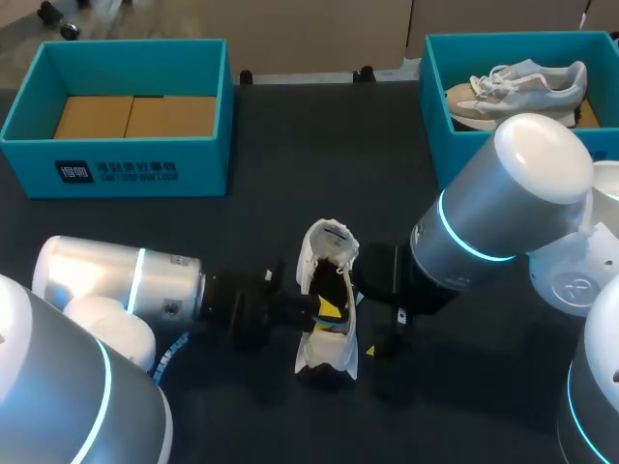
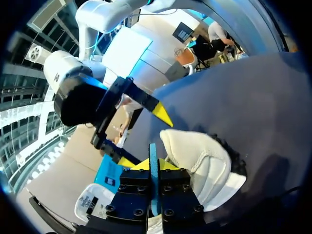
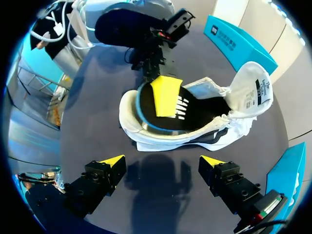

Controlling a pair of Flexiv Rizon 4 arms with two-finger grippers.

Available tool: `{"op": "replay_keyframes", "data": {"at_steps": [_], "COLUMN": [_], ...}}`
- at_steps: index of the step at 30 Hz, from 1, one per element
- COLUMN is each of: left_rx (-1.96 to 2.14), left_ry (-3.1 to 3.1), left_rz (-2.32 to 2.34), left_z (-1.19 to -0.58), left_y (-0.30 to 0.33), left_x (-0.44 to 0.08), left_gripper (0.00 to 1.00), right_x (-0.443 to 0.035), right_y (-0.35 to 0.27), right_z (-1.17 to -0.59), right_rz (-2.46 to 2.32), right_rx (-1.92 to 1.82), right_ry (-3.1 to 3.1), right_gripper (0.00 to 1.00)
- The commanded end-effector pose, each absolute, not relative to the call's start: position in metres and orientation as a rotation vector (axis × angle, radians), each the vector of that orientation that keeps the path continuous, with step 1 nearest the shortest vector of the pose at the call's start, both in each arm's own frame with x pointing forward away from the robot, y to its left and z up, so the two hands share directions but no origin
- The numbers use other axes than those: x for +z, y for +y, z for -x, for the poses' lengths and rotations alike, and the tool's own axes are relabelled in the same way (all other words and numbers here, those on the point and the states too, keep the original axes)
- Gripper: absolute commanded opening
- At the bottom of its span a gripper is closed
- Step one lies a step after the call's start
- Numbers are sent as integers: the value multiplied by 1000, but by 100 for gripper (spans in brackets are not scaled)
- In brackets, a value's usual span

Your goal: Take the shoe out of the shoebox, open the shoe tongue, remove and reinsert the insole, then place the shoe into the shoebox

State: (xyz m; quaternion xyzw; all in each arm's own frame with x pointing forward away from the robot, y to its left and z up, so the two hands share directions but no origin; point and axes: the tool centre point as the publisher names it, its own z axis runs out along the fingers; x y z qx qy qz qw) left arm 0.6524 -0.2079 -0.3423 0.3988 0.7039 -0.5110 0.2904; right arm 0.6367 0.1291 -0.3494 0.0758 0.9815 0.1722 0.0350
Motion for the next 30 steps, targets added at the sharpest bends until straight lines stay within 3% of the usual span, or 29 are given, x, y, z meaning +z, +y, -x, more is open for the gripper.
{"op": "replay_keyframes", "data": {"at_steps": [1,10,11,14,18,25,27,29,30], "left_rx": [-1338,-1349,-1361,-1393,-1423,-1462,-1469,-1469,-1470], "left_ry": [1888,1937,1936,1938,1922,1907,1910,1919,1924], "left_rz": [-1048,-1003,-1000,-996,-991,-1002,-1011,-1025,-1033], "left_z": [-670,-678,-676,-671,-663,-651,-649,-648,-647], "left_y": [-226,-221,-220,-214,-207,-200,-201,-204,-205], "left_x": [-356,-356,-354,-346,-334,-321,-321,-322,-324], "left_gripper": [0,0,17,43,46,42,25,0,0], "right_x": [-350,-350,-350,-350,-350,-350,-350,-350,-350], "right_y": [128,128,128,128,128,128,128,128,128], "right_z": [-636,-636,-636,-636,-636,-636,-636,-636,-636], "right_rz": [-233,-233,-233,-233,-233,-233,-233,-233,-233], "right_rx": [533,533,533,533,533,533,533,533,533], "right_ry": [3016,3016,3016,3016,3016,3016,3016,3016,3016], "right_gripper": [100,100,100,100,100,100,100,100,100]}}
